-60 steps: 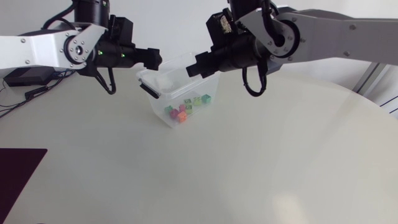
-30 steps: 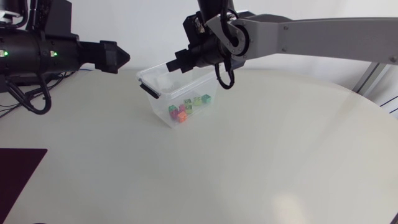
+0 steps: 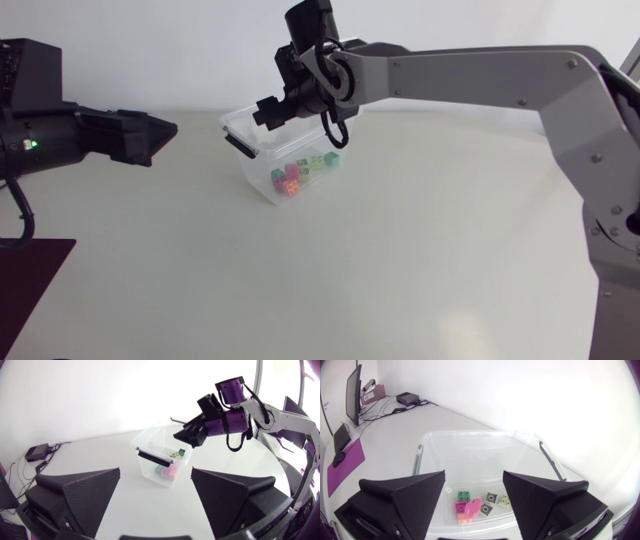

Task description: Place the duplo bricks in the container

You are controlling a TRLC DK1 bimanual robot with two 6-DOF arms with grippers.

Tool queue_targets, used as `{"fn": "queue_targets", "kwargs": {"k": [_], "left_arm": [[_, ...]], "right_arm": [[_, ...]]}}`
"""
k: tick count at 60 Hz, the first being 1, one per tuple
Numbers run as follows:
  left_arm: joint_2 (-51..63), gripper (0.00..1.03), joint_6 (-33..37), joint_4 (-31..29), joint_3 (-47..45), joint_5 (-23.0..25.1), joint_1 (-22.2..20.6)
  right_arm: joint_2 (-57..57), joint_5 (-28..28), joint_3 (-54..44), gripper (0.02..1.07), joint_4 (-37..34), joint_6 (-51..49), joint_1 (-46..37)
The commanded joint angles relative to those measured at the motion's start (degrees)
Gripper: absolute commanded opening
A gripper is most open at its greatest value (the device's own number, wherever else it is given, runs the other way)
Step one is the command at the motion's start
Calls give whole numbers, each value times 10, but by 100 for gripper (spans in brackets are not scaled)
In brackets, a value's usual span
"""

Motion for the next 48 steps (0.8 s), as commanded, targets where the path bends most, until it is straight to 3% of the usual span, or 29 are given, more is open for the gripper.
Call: {"fn": "queue_targets", "kwargs": {"k": [1,28,48], "left_arm": [[-28,100,11,2,-27,-2,11],[-162,100,38,65,-167,-2,78],[-223,100,72,137,-260,-2,152]], "right_arm": [[-31,8,-18,103,-1,13,-2],[-350,37,-363,103,92,-4,-102],[-553,53,-578,103,142,-46,-175]]}}
